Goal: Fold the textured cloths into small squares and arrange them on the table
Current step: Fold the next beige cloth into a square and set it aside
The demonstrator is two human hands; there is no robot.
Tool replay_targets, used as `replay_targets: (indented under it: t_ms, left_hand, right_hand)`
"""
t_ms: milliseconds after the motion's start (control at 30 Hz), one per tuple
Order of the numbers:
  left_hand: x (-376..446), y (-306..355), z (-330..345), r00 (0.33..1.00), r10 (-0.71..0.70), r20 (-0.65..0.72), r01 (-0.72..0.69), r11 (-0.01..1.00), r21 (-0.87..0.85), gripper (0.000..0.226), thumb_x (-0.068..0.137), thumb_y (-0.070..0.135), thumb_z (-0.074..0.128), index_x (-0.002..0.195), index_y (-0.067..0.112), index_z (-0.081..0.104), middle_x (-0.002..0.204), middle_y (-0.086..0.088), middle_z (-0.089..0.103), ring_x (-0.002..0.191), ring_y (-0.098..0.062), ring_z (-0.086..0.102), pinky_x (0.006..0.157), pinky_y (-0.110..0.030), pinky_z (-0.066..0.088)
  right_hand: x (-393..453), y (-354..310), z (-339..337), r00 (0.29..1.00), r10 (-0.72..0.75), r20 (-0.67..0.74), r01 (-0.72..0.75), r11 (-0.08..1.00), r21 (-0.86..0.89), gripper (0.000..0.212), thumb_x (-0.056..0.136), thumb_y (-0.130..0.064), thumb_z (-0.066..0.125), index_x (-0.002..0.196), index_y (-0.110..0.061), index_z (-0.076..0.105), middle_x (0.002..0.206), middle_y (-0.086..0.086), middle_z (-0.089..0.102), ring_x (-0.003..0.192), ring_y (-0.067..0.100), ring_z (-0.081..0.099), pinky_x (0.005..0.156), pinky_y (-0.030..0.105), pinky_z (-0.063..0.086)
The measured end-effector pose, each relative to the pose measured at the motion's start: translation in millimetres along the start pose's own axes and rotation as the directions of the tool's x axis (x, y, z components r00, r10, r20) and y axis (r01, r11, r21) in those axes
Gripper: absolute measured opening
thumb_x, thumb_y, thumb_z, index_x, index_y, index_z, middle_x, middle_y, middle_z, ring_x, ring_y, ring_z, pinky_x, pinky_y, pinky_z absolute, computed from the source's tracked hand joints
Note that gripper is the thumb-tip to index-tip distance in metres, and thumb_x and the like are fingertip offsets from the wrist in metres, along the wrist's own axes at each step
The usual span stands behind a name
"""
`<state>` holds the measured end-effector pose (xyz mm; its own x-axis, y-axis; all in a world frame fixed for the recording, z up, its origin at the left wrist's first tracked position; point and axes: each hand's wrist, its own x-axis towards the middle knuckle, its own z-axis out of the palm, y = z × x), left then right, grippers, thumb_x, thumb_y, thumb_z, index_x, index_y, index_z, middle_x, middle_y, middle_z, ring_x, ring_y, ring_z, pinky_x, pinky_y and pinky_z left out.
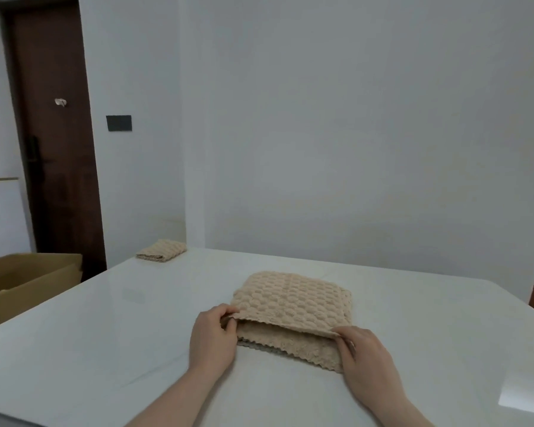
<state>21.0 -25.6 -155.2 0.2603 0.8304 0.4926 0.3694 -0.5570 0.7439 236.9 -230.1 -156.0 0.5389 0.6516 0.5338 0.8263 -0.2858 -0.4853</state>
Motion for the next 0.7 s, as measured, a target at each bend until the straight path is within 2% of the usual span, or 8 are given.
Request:
replay_targets:
  t_ms: [100, 200, 300, 533, 633, 700]
  left_hand:
    - [-2, 8, -4, 1.0, 0.008, 0.021, -0.008, 1.0, 0.021, 0.028, 0.09, 0.01, 0.064, 0.095, 0.036, 0.073, 0.095, 0.021, 0.07, 0.097, -0.004, 0.064, 0.078, -0.021, 0.046]
    - [10, 33, -21, 0.998, 0.037, -0.054, -0.04, 0.998, -0.056, 0.022, 0.091, 0.014, 0.066, 0.094, 0.034, 0.075, 0.092, 0.022, 0.071, 0.093, 0.0, 0.065, 0.084, -0.026, 0.053]
    - [35, 67, -47, 0.987, 0.099, -0.123, -0.113, 0.987, -0.118, 0.019, 0.091, 0.014, 0.068, 0.094, 0.031, 0.077, 0.092, 0.018, 0.072, 0.089, -0.002, 0.066, 0.087, -0.031, 0.056]
    - [63, 139, -128, 0.93, 0.31, -0.197, -0.332, 0.938, -0.095, 0.002, 0.089, 0.026, 0.076, 0.09, 0.027, 0.078, 0.088, 0.015, 0.074, 0.089, -0.004, 0.068, 0.086, -0.034, 0.057]
    - [60, 161, -161, 0.91, 0.367, -0.191, -0.382, 0.923, -0.049, 0.004, 0.09, 0.034, 0.074, 0.086, 0.033, 0.075, 0.084, 0.018, 0.071, 0.089, -0.006, 0.065, 0.082, -0.037, 0.056]
    - [52, 176, -181, 0.915, 0.366, -0.171, -0.378, 0.925, -0.04, 0.012, 0.09, 0.044, 0.072, 0.082, 0.035, 0.073, 0.08, 0.018, 0.07, 0.081, -0.005, 0.064, 0.076, -0.035, 0.055]
  right_hand:
    - [2, -1, -1, 1.0, 0.003, -0.026, -0.003, 1.0, 0.016, 0.022, 0.097, -0.018, 0.065, 0.11, -0.034, 0.074, 0.104, -0.03, 0.061, 0.112, 0.01, 0.061, 0.09, 0.02, 0.04]
    - [15, -23, -13, 0.993, 0.06, -0.107, -0.05, 0.995, 0.088, 0.026, 0.099, -0.013, 0.061, 0.111, -0.031, 0.075, 0.108, -0.023, 0.066, 0.112, 0.015, 0.062, 0.092, 0.026, 0.043]
    - [40, -58, -42, 0.973, 0.087, -0.213, -0.036, 0.972, 0.231, 0.027, 0.099, -0.01, 0.055, 0.106, -0.026, 0.076, 0.106, -0.013, 0.073, 0.104, 0.013, 0.064, 0.092, 0.031, 0.047]
    - [59, -122, -127, 0.947, 0.068, -0.313, 0.022, 0.961, 0.277, 0.024, 0.103, -0.019, 0.05, 0.105, -0.029, 0.072, 0.1, -0.015, 0.07, 0.096, 0.009, 0.063, 0.083, 0.031, 0.049]
    - [49, -141, -160, 0.942, 0.051, -0.333, 0.054, 0.953, 0.299, 0.024, 0.103, -0.021, 0.048, 0.1, -0.03, 0.071, 0.095, -0.017, 0.07, 0.093, 0.006, 0.064, 0.079, 0.032, 0.051]
    - [41, -151, -177, 0.934, 0.047, -0.354, 0.07, 0.948, 0.31, 0.023, 0.103, -0.022, 0.048, 0.098, -0.028, 0.07, 0.09, -0.015, 0.07, 0.091, 0.005, 0.064, 0.077, 0.033, 0.051]
